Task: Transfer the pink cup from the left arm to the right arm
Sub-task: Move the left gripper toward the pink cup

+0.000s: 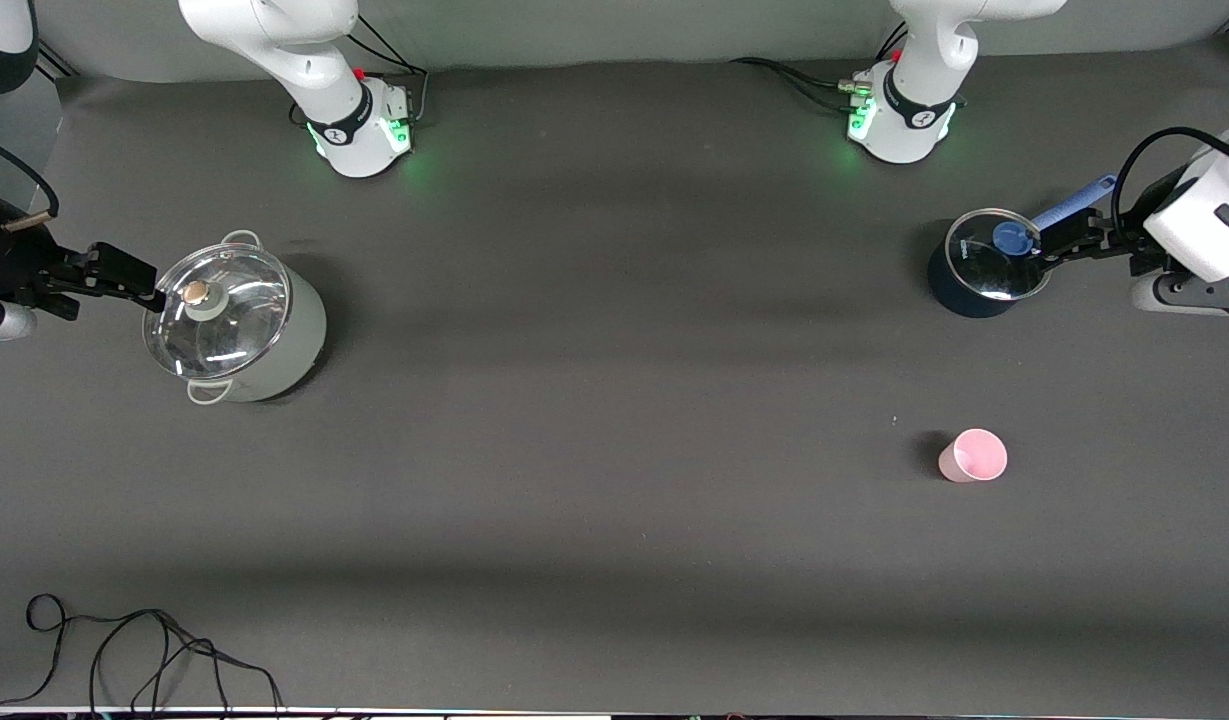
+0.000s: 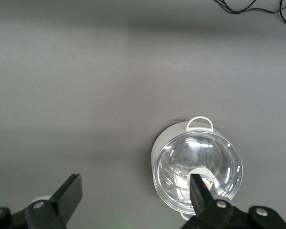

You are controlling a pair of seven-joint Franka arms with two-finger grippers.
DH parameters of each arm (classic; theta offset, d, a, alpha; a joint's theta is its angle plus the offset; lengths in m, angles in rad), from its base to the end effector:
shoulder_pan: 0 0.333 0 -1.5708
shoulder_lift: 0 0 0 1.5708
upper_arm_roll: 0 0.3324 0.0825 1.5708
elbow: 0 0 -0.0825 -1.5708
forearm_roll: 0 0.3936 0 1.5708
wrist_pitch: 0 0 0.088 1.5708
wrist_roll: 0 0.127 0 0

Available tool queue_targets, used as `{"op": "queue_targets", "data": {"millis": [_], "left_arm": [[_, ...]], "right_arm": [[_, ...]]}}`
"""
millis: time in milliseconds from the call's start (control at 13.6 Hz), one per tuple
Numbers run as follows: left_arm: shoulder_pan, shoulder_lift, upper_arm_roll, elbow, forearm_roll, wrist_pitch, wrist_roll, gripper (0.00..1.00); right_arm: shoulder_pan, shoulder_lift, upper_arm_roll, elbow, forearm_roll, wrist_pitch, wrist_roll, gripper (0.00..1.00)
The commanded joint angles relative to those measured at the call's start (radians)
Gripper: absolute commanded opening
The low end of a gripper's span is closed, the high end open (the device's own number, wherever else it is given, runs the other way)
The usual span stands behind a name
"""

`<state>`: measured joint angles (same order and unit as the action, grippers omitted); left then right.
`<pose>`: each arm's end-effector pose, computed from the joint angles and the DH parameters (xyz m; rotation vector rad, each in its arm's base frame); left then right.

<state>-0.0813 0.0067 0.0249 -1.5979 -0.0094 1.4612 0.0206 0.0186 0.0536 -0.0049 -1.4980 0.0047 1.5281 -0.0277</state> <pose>0.5489 -0.0323 0.5957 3.1245 -0.1209 -0.2248 0.5771 0.0086 0.6215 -3.1361 -0.0652 0.0368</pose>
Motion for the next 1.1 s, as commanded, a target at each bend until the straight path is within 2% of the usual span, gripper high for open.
{"op": "queue_targets", "data": {"millis": [0,515,736,1030], "left_arm": [[-0.014,0.009,0.012,0.024,0.019,-0.016,0.012,1.0],[-0.015,0.01,0.012,0.03,0.019,-0.009,0.012,1.0],[-0.014,0.054,0.012,0.094,0.02,-0.007,0.016,1.0],[-0.009,0.117,0.015,0.197,0.029,-0.001,0.295,1.0]], "right_arm": [[0.006,0.017,-0.003,0.035,-0.003,-0.026,0.009,1.0],[0.004,0.017,-0.004,0.039,0.0,-0.04,0.014,1.0],[0.001,0.032,-0.004,0.038,0.0,-0.04,0.015,1.0],[0.004,0.034,-0.004,0.036,0.0,-0.04,0.017,1.0]]}}
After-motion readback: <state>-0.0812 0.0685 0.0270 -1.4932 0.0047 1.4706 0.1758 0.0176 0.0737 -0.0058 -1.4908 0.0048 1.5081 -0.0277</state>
